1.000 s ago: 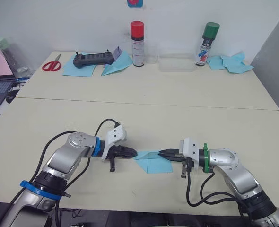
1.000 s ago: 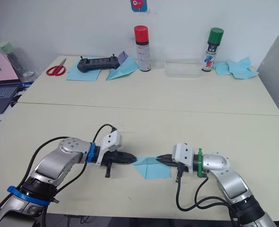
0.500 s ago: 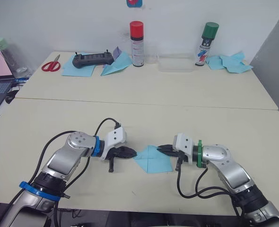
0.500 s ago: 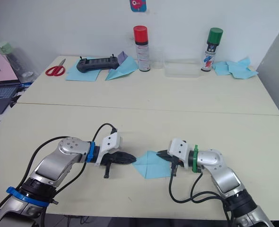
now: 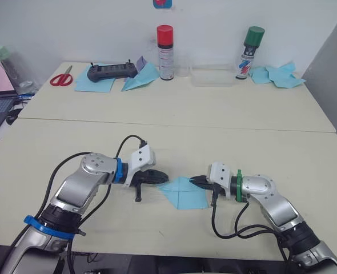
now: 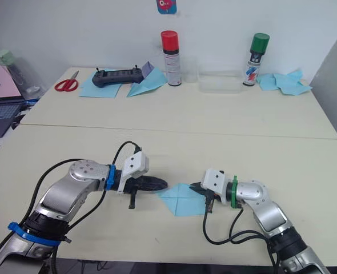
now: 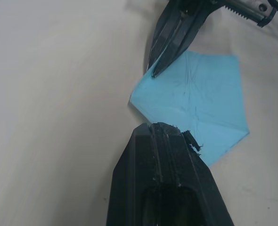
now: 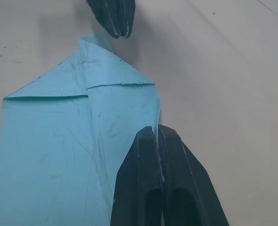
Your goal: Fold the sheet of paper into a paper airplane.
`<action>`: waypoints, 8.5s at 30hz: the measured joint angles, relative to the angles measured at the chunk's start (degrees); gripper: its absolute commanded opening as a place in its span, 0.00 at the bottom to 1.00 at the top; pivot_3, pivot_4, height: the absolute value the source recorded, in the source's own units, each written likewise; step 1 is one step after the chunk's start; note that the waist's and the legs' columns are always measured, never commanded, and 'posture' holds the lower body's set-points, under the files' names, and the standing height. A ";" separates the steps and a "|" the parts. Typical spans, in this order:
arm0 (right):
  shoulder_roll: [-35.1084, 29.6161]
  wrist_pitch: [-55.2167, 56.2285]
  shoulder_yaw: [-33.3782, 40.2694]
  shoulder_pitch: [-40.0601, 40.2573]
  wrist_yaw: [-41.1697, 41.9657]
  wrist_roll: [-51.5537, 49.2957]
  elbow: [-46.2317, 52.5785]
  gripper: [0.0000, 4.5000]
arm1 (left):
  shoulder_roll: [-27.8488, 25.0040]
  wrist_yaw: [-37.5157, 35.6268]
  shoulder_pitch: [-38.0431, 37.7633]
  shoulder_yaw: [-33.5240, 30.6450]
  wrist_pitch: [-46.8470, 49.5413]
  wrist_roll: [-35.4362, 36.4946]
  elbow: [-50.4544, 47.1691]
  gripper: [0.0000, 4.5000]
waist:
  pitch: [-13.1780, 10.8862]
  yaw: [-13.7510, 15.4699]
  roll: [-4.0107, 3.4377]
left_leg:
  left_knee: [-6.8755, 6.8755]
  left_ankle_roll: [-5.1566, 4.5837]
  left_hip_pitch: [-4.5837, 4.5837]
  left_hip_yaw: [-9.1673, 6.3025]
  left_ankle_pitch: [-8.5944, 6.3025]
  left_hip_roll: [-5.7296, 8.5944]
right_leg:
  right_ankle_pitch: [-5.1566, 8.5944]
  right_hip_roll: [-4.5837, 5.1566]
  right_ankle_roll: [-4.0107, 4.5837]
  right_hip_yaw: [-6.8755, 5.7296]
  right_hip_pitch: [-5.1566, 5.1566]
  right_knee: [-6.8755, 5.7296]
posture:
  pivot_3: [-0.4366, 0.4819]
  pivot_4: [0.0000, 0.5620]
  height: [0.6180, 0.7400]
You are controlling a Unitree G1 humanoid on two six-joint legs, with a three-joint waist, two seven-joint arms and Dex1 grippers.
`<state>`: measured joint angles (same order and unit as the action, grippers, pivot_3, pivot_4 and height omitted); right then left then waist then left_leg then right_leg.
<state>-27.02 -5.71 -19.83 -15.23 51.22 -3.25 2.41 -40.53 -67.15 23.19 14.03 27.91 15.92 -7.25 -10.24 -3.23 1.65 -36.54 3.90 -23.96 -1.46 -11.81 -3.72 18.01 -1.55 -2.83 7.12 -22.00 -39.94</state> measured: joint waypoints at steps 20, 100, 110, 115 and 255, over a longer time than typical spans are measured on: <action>-0.41 -3.16 2.27 0.05 0.48 -1.71 1.31 0.42 | 0.41 0.12 -3.80 3.99 -4.81 -3.65 0.69 0.00 | 0.00 0.00 0.00 | 0.05 0.00 0.02 0.01 0.00 0.00 | 0.00 0.00 0.00 0.01 0.00 0.01 | 0.48 0.27 1.00; -1.72 -9.84 -2.18 0.17 1.62 -2.85 5.35 0.01 | 0.32 2.63 -6.75 3.91 -5.63 -3.27 -1.14 0.00 | 0.11 -0.03 0.05 | 0.31 0.00 0.19 0.02 0.01 0.02 | 0.03 0.04 0.04 0.05 0.15 0.25 | 0.48 0.27 1.00; -1.78 -9.93 -2.07 0.62 1.69 -2.86 5.83 0.01 | -5.01 2.91 -11.10 -3.52 -2.41 -0.07 -1.51 0.00 | 0.13 -0.13 0.03 | 0.47 0.00 0.28 0.03 0.01 -0.01 | 0.10 0.04 0.16 0.03 0.14 0.29 | 0.48 0.27 1.00; -0.33 -11.83 -0.32 1.61 1.81 -5.77 5.94 0.00 | -5.61 3.31 -14.06 -8.57 -0.70 2.48 -2.32 0.12 | 0.08 -0.09 0.10 | 0.48 0.01 0.11 0.00 0.01 -0.03 | 0.10 0.04 0.17 -0.02 -0.02 0.26 | 0.48 0.27 1.00; -5.51 -30.33 -4.20 -4.05 15.40 -16.93 8.69 0.01 | -13.90 5.26 -19.84 -20.74 9.05 18.34 -16.23 1.00 | -0.25 -0.09 0.00 | 0.51 0.04 0.05 0.02 -0.01 0.00 | 0.22 0.06 0.27 -0.07 -0.17 0.00 | 0.48 0.27 1.00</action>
<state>-32.54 -36.05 -24.03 -19.29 66.62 -20.18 11.10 -54.43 -61.88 3.35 -6.71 36.96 34.26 -23.48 -10.48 -3.31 1.64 -36.03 3.94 -23.91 -1.45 -11.82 -3.72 18.23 -1.49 -2.56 7.05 -22.16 -39.94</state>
